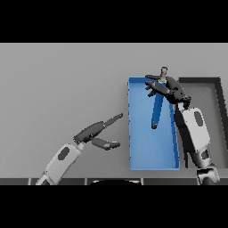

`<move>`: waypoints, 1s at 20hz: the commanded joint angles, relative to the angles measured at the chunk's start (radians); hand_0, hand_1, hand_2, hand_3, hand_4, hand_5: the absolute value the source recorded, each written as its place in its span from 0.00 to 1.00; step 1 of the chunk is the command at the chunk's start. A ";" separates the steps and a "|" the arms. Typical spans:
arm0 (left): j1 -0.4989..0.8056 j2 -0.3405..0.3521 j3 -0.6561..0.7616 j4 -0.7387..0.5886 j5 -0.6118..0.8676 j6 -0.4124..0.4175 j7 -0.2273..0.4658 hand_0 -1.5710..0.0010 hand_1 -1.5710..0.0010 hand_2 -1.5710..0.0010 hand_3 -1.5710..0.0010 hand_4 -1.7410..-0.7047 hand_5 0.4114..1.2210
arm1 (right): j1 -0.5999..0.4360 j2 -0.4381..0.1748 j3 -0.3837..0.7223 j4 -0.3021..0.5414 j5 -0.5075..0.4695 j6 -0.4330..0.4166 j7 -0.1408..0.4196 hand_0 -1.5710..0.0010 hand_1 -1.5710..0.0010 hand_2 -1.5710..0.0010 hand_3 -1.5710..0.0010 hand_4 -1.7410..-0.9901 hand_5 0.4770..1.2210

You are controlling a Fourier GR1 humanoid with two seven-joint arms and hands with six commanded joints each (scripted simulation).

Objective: Pick up the blue pipe and place it into the blue bin.

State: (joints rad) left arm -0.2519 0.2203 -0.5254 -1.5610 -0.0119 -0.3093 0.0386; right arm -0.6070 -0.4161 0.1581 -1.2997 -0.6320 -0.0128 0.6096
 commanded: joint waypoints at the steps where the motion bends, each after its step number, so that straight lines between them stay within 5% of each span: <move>1: -0.007 -0.004 0.002 0.003 -0.004 0.007 0.012 1.00 1.00 1.00 1.00 0.83 0.06 | 0.007 -0.014 0.031 0.014 -0.008 0.000 0.000 0.00 0.00 0.00 0.00 0.16 0.87; 2: -0.005 -0.002 0.006 0.001 0.007 0.002 0.016 1.00 1.00 1.00 1.00 0.83 0.06 | 0.035 -0.048 0.075 0.022 -0.026 0.000 0.000 0.00 0.00 0.00 0.00 0.20 0.86; 3: -0.010 -0.001 0.006 -0.001 0.008 0.000 0.022 1.00 1.00 1.00 1.00 0.83 0.06 | 0.025 -0.087 0.140 0.051 -0.072 -0.024 0.000 0.00 0.00 0.00 0.15 0.19 0.85; 4: -0.010 -0.004 0.002 -0.002 0.007 -0.001 0.031 1.00 1.00 1.00 1.00 0.83 0.05 | 0.016 -0.116 0.203 0.083 -0.126 -0.063 0.000 0.00 0.07 0.11 0.29 0.26 0.88; 6: -0.005 -0.002 0.000 -0.002 0.002 0.001 0.030 1.00 1.00 1.00 1.00 0.83 0.05 | -0.021 -0.155 0.315 0.122 -0.227 -0.106 -0.007 0.33 0.41 0.43 0.54 0.38 0.92; 9: -0.013 0.001 0.006 0.001 0.010 -0.004 0.029 1.00 1.00 1.00 1.00 0.82 0.05 | -0.061 -0.197 0.417 0.132 -0.277 -0.105 -0.002 0.66 0.70 0.71 0.77 0.61 0.89; 15: -0.005 -0.005 -0.004 -0.002 0.002 0.001 0.022 1.00 1.00 1.00 1.00 0.81 0.05 | -0.109 -0.248 0.589 0.165 -0.207 -0.045 -0.005 0.91 0.92 0.92 0.94 0.81 0.51; 20: -0.004 -0.008 0.002 0.000 0.006 0.006 0.033 1.00 1.00 1.00 1.00 0.80 0.06 | -0.120 -0.231 0.622 0.201 -0.141 -0.068 -0.020 0.97 0.97 0.98 0.98 0.82 0.32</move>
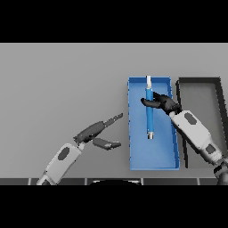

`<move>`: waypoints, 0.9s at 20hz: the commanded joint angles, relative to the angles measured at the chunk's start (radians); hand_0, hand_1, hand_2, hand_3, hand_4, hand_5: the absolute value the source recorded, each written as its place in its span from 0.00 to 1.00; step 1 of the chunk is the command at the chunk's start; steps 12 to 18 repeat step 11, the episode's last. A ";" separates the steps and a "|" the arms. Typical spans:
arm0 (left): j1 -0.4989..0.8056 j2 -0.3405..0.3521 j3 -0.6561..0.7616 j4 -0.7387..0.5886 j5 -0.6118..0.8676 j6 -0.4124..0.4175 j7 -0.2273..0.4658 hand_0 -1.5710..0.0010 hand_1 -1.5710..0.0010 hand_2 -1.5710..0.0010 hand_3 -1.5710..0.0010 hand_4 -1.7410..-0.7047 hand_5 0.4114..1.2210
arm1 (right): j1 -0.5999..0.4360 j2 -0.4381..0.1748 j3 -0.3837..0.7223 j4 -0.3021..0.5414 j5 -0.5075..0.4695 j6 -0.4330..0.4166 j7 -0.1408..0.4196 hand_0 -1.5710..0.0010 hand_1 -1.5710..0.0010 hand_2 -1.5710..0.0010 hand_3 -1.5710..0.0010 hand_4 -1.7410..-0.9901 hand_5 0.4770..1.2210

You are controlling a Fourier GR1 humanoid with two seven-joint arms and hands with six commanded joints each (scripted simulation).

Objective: Pick up the blue pipe and place it into the blue bin.

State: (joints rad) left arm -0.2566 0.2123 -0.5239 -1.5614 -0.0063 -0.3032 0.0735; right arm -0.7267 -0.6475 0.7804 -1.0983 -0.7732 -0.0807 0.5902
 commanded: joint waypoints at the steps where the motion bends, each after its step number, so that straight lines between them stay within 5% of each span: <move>1: 0.002 -0.001 0.000 0.001 0.005 -0.004 -0.005 1.00 1.00 1.00 1.00 0.80 0.06 | 0.001 0.000 -0.005 0.011 0.000 0.002 -0.014 0.98 0.98 0.98 0.98 0.82 0.31; 18: -0.012 -0.002 0.007 0.047 0.004 -0.019 -0.030 1.00 1.00 1.00 1.00 0.79 0.07 | 0.004 0.001 -0.016 0.015 -0.018 0.042 -0.050 0.99 0.99 0.99 1.00 0.82 0.27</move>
